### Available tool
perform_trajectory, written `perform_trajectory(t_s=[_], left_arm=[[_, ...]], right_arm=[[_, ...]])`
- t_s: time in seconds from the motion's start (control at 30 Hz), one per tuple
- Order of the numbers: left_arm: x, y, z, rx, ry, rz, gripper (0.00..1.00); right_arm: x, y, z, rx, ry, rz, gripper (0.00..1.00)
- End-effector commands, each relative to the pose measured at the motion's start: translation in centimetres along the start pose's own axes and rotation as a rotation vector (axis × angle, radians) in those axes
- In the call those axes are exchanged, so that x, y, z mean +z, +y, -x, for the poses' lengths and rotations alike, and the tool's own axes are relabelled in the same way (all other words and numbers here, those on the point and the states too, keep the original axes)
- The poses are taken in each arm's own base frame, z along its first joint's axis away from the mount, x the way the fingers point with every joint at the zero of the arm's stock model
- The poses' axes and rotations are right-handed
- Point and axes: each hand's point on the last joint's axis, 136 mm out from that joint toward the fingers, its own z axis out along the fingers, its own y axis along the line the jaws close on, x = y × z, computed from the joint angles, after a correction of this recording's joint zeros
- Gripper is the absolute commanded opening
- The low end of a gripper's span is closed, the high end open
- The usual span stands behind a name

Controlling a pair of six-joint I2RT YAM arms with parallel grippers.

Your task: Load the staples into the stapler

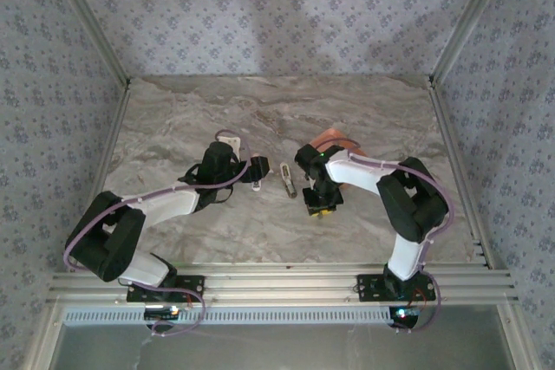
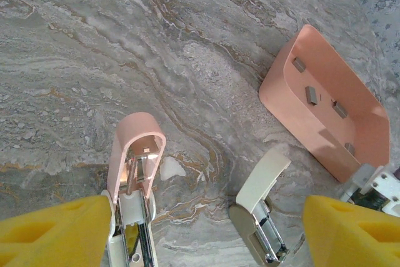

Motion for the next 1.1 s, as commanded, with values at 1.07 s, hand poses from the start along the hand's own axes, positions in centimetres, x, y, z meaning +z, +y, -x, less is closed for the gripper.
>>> perform_trajectory(t_s=[1.07], left_arm=[[-2.3,-0.4,-0.2,0.037,-0.016,-0.01,0.8]], right_arm=[[-5.3,0.9,2.6,0.131,-0.567,0.057,0.18]])
